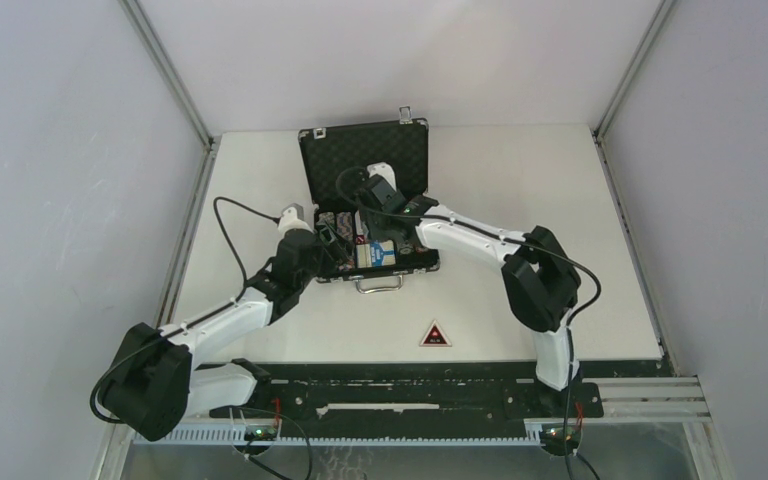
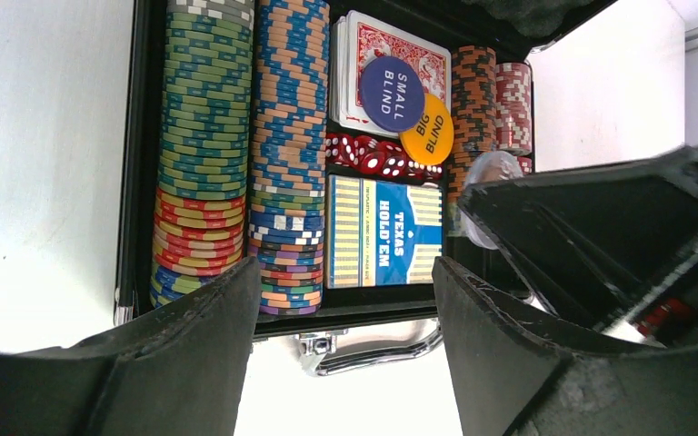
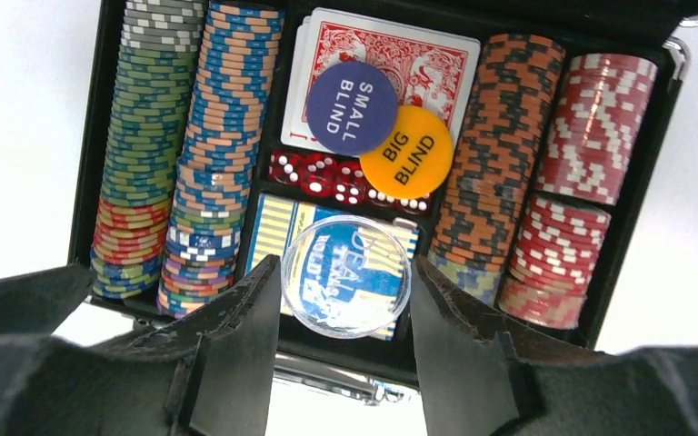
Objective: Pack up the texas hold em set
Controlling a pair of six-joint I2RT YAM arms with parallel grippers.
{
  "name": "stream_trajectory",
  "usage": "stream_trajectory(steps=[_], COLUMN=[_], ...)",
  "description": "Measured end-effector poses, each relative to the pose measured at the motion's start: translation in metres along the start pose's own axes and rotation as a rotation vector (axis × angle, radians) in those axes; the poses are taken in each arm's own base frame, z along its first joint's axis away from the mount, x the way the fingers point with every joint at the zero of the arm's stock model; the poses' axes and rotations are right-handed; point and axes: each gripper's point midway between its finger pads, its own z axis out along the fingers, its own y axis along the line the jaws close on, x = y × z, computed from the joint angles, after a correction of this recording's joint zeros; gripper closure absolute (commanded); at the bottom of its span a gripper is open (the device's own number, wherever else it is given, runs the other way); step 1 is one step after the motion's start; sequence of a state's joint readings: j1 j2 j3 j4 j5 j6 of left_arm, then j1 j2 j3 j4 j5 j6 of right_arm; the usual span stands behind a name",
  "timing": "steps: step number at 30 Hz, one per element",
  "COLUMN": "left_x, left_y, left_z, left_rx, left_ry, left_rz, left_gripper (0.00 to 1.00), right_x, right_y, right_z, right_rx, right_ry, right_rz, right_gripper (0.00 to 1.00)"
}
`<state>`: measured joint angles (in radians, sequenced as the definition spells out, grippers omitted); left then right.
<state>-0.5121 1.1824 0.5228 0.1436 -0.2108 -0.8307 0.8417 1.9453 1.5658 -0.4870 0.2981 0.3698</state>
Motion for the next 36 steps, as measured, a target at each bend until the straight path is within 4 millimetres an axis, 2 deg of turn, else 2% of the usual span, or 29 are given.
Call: stream_trajectory(steps=[4,10,13,16,19,23,26,29,36], left_x=[0.000,-0.001,-0.001,-0.001,-0.002,-0.002,-0.002,-0.003,-0.003], left_y=[0.001,0.002,0.002,0.002,0.003,0.003,0.002,0.001,0.001], left_z=[0.000,0.000,0.000,0.000,0.000,0.000,0.000,0.000,-0.001], left_rx=[-0.003,-0.006,-0.007,-0.007,-0.008,-0.008,-0.007,-0.003,-0.001], left_ry=[0.000,0.000,-0.001,-0.002,-0.003,-0.003,-0.004,-0.006,-0.004], left_rz=[-0.001,-0.002,-0.003,-0.003,-0.004,-0.004,-0.004,-0.005,-0.005], left_gripper=[0.26,0.26,0.26,0.26,0.26,0.26,0.26,0.26,0.26], right_x=[0.004,0.023,0.028,0.022,0.013,-0.001,0.001,0.020,0.104], right_y=[0.006,0.004,0.002,0.001,-0.002,-0.006,-0.014,-0.023,-0.044], right_z=[0.015,0.028,0.028,0.024,0.010,-0.022,-0.040,-0.050,-0.067], right_rx=[-0.007,-0.011,-0.014,-0.023,-0.033,-0.045,-0.030,-0.006,0.043], right_ry=[0.026,0.092,0.115,0.100,0.069,0.005,-0.029,-0.021,0.090], right_rz=[-0.012,-0.028,-0.033,-0.028,-0.021,-0.010,-0.009,-0.023,-0.053], right_gripper=[0.45,0.20,0.17,0.16,0.17,0.17,0.17,0.15,0.05])
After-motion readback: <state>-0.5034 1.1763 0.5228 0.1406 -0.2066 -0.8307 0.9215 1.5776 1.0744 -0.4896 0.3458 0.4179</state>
